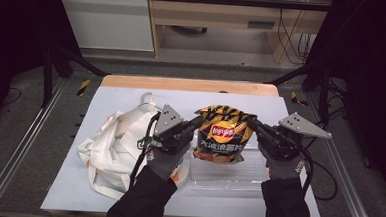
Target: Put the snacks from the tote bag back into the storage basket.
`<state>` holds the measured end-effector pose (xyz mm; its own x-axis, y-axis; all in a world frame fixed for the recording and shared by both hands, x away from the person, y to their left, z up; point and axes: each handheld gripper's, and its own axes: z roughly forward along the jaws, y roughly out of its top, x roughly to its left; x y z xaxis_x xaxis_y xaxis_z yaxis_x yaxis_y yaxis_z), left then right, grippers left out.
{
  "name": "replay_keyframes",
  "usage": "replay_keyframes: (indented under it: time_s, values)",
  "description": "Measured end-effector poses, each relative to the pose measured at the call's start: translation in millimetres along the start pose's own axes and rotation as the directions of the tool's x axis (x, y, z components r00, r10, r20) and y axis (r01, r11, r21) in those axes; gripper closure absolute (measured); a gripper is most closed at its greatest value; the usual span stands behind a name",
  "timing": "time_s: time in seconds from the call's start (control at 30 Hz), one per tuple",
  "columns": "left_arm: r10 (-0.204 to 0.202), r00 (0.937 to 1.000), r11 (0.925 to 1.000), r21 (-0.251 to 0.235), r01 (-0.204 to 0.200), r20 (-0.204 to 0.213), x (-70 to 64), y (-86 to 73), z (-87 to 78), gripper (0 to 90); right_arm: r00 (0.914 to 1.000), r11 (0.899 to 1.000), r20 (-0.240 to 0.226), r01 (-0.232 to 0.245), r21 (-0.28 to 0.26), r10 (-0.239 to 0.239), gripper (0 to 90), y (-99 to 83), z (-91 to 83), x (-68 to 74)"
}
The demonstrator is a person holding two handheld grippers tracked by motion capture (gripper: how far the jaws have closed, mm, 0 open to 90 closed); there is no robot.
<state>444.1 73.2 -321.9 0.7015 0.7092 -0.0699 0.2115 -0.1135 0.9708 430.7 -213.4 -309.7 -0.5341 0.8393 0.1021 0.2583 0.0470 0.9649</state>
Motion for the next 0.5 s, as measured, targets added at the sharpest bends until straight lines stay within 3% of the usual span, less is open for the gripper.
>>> replay_keyframes:
  time_s: [0.5]
  values:
    - [-0.013,0.9997,0.9991,0.039,0.014,-0.022,7.1,-20.0,9.3,89.8,0.9999,0.999,0.013,-0.005,0.054,0.004,90.0,-18.4,15.4,-2.3]
